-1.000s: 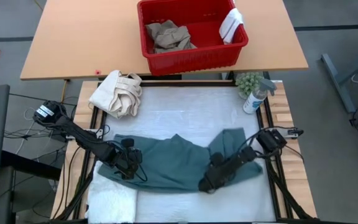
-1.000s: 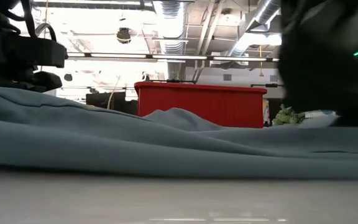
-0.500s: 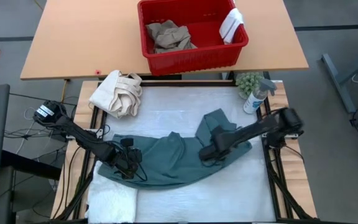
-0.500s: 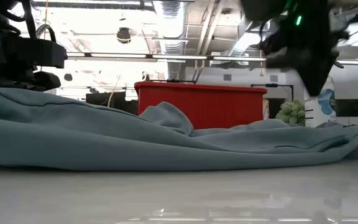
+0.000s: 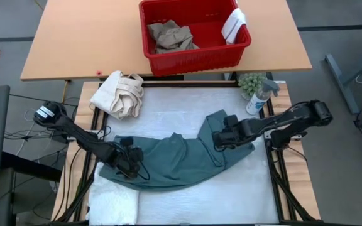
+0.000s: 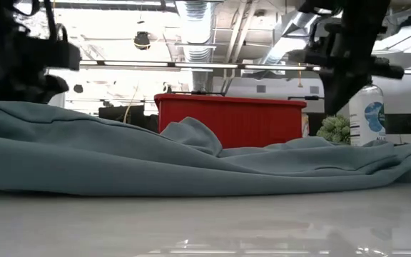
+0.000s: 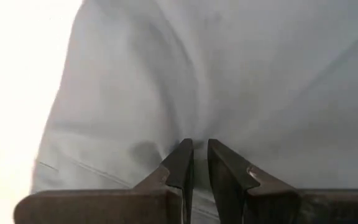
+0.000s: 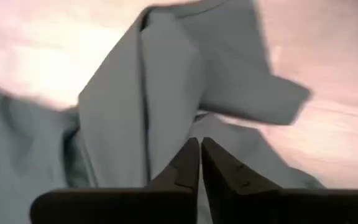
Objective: Fold Laundry from Bin
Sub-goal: Fold the blue pants
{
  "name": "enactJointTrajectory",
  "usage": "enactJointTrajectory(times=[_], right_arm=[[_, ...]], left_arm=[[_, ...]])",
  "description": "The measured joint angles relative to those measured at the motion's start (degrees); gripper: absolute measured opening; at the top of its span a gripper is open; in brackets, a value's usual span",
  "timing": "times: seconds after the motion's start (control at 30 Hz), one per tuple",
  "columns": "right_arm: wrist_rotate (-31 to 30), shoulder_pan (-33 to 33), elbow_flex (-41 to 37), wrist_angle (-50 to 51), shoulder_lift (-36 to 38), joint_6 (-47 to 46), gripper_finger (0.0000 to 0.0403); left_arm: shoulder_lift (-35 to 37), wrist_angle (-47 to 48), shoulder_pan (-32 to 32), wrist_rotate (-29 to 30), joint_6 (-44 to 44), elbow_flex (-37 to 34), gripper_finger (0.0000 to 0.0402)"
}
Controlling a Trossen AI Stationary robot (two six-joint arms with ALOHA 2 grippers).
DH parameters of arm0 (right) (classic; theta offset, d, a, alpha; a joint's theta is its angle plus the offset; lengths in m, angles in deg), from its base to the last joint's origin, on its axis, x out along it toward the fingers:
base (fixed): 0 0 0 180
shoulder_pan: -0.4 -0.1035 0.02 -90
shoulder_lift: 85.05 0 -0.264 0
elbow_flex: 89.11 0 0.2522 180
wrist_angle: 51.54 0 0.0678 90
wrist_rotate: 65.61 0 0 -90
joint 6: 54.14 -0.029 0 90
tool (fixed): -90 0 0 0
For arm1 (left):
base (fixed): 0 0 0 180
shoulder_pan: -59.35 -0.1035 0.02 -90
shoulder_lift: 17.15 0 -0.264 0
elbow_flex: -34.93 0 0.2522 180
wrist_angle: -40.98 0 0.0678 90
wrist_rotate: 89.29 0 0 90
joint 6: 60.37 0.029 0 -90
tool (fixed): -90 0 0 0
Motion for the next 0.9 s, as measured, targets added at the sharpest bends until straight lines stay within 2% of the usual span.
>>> enactJointTrajectory(times=[0.17,0.27,0.37,0.5,0.67,0.83,0.9], right_arm=[[2.4,4.0,-5.3,-6.9,1.2,7.2,0.0019],[6.2,5.3,-8.9,-11.3,1.1,10.3,0.0022],[6.9,5.2,-11.2,-14.4,1.1,11.0,0.0024],[8.1,4.5,-13.5,-15.4,1.1,10.8,0.0019],[8.2,3.9,-14.0,-15.2,1.1,11.0,0.0024],[8.1,4.1,-14.0,-15.3,1.1,11.2,0.0019],[8.2,3.9,-14.0,-15.2,1.1,11.2,0.002]], left_arm=[[4.6,0.8,-2.8,-0.5,2.2,2.3,0.0039],[9.0,0.8,-6.2,-2.0,-1.9,3.7,0.0039],[14.0,0.2,-10.0,-1.4,-6.4,3.3,0.0039],[18.0,0.4,-15.7,-3.3,-11.5,-0.7,0.002],[18.4,-6.9,-20.8,-14.9,-11.4,-8.1,0.0003],[17.7,-8.5,-24.5,-12.7,-16.6,-13.6,0.0],[17.4,-9.2,-26.0,-14.1,-18.6,-15.6,0.0]])
